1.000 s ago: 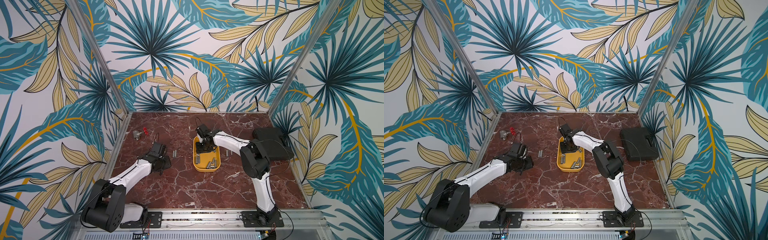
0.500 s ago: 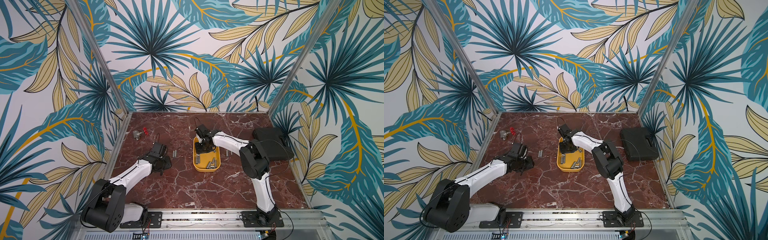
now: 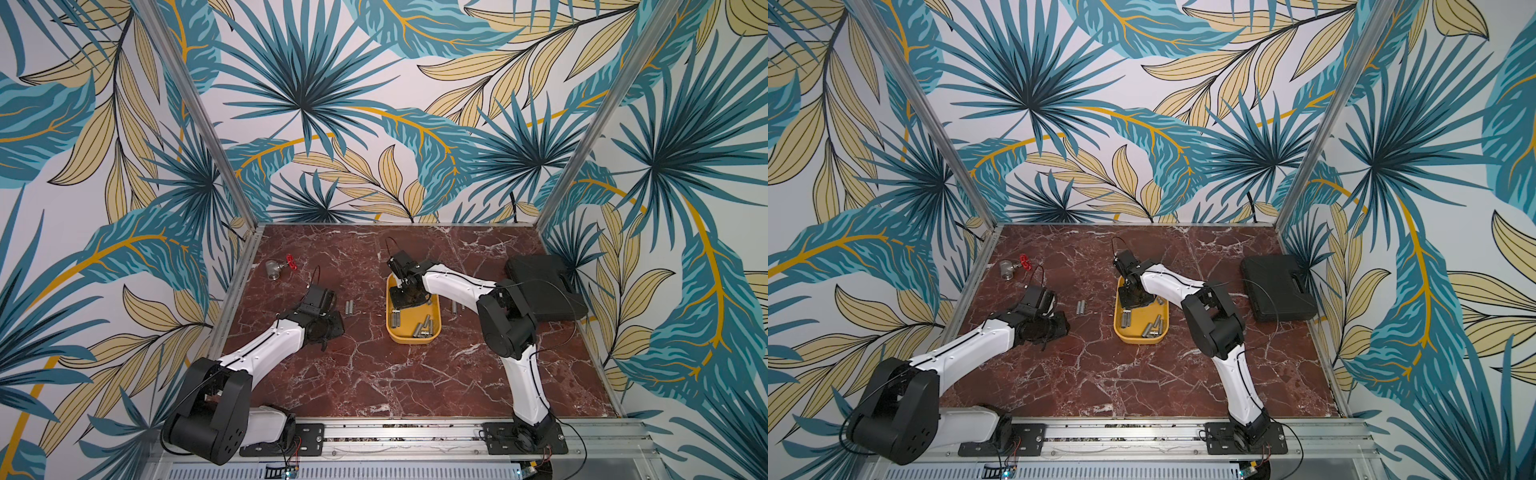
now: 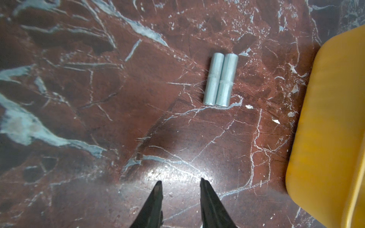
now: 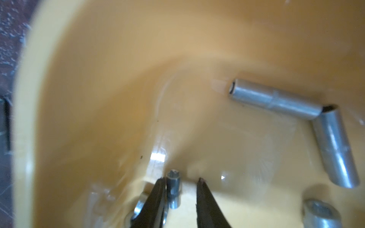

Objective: Take out the socket from the storage box
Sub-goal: Pick up the socket head from the storage box.

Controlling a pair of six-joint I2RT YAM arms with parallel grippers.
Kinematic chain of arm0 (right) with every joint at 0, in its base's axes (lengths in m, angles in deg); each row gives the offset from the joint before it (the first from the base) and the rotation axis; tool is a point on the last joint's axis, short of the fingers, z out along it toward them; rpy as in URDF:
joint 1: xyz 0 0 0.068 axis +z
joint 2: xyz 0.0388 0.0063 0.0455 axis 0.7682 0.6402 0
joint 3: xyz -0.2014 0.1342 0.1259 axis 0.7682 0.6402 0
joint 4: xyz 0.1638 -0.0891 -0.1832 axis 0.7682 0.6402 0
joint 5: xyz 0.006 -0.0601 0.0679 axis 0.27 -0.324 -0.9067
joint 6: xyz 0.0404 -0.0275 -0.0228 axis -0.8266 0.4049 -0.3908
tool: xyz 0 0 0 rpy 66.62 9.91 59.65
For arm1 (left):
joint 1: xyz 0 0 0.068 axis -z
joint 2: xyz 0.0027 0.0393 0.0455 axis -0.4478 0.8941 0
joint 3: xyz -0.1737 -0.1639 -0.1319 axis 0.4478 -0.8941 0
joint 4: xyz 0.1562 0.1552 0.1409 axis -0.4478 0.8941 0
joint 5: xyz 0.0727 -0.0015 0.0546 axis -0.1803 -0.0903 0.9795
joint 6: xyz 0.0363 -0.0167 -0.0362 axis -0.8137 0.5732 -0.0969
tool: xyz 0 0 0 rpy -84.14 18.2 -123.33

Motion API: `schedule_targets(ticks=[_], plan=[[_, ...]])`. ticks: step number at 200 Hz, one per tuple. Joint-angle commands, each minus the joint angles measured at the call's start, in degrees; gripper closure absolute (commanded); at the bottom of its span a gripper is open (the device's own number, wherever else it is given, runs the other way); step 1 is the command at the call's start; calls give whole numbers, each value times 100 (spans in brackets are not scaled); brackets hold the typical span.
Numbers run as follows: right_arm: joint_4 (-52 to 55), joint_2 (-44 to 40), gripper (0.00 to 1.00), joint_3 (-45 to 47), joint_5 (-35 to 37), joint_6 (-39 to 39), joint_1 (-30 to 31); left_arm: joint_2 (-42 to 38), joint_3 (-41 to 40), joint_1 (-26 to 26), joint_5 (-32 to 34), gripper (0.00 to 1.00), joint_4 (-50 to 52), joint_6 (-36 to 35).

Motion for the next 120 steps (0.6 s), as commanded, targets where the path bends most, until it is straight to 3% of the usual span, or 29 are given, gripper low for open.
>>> schedule_targets(ticks=[1, 66, 120], plan=[[266, 93, 74, 33, 62, 34, 10, 41, -119, 52, -19, 65, -111, 43], [154, -28, 85, 209, 19, 0, -8, 41, -110, 74, 7, 65, -85, 35], [106, -864, 88, 288, -90, 18, -384, 44, -79, 83, 17, 64, -37, 47]])
